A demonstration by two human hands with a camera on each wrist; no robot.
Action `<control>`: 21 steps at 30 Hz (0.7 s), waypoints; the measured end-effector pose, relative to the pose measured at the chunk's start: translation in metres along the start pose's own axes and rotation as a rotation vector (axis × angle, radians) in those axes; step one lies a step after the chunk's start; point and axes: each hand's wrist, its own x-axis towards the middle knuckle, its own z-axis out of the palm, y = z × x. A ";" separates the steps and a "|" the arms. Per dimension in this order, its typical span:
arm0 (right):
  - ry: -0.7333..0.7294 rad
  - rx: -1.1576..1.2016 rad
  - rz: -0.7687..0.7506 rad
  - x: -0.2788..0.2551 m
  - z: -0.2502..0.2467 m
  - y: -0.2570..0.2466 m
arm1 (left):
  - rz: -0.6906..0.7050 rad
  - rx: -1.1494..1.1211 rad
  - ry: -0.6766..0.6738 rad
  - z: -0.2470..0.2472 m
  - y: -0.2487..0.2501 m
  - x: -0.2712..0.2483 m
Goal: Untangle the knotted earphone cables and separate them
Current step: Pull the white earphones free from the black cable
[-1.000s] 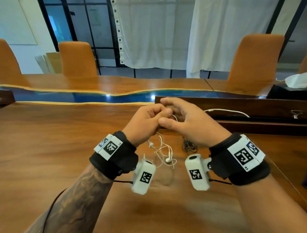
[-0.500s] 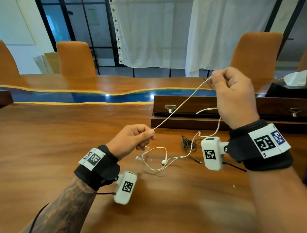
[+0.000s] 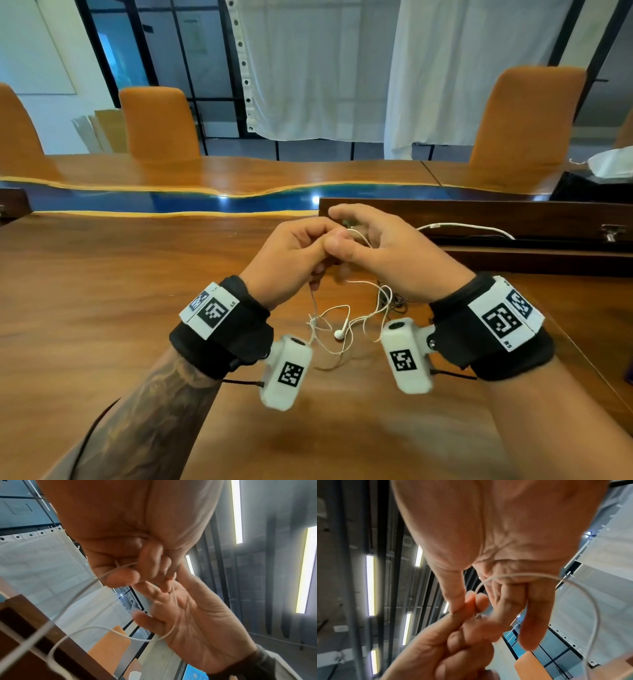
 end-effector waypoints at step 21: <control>0.818 -0.132 -0.216 0.001 -0.033 0.012 | -0.201 0.085 -0.184 -0.012 -0.025 -0.016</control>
